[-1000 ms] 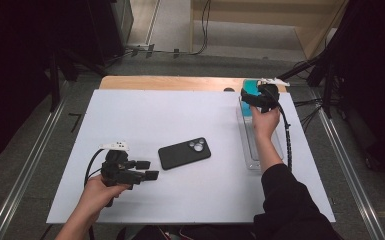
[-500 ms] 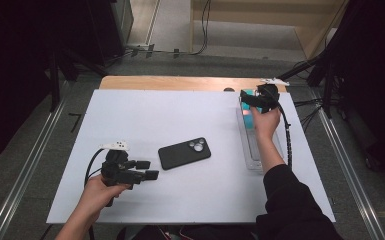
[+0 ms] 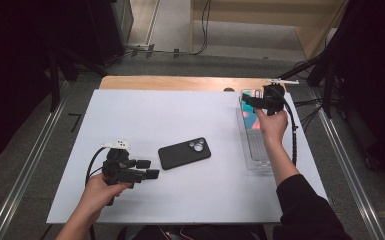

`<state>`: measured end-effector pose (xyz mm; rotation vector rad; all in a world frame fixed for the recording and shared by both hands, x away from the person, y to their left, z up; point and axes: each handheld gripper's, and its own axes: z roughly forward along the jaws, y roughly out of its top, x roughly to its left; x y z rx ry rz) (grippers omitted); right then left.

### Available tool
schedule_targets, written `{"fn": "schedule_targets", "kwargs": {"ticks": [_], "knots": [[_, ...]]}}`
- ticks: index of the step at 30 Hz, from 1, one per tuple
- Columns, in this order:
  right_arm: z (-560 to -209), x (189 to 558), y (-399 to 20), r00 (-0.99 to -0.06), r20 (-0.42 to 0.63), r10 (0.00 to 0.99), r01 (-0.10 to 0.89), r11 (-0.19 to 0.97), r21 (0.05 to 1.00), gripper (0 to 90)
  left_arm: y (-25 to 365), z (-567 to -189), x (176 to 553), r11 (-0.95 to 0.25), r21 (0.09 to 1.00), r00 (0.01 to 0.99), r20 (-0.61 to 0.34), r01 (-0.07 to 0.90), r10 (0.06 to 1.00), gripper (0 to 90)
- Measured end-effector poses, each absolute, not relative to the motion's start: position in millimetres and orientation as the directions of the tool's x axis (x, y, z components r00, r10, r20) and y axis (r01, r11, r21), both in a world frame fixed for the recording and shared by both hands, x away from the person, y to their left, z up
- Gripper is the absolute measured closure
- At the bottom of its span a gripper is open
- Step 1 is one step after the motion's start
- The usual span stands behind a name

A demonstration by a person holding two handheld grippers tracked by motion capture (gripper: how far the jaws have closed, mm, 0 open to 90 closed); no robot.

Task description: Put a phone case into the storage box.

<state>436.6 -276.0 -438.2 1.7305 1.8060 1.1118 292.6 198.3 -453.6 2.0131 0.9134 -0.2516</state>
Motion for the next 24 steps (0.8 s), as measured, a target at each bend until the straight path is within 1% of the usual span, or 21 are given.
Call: {"fn": "schedule_targets", "kwargs": {"ticks": [2, 4, 12, 13, 24], "knots": [[-435.3, 430.5, -275.2, -0.186, 0.242, 0.952, 0.653, -0.064, 0.755, 8.5, 198.5, -453.0, 293.5, -0.341, 0.647, 0.712, -0.484, 0.682, 0.508, 32.6], [-434.0, 424.0, -274.3, -0.231, 0.243, 0.942, 0.647, -0.038, 0.762, 8.5, 198.3, -452.4, 294.1, -0.34, 0.648, 0.713, -0.483, 0.681, 0.508, 32.5], [-429.1, 399.2, -263.6, -0.357, 0.259, 0.897, 0.642, 0.034, 0.766, 9.5, 198.2, -450.7, 298.1, -0.341, 0.655, 0.72, -0.482, 0.674, 0.499, 32.5], [-429.0, 395.9, -261.7, -0.371, 0.258, 0.892, 0.644, 0.047, 0.764, 11.7, 198.3, -450.5, 298.7, -0.341, 0.656, 0.721, -0.482, 0.674, 0.498, 32.5], [-427.8, 365.4, -245.7, -0.492, 0.261, 0.83, 0.629, 0.133, 0.766, 11.7, 200.3, -448.9, 303.8, -0.341, 0.657, 0.721, -0.477, 0.672, 0.502, 32.4]]}}
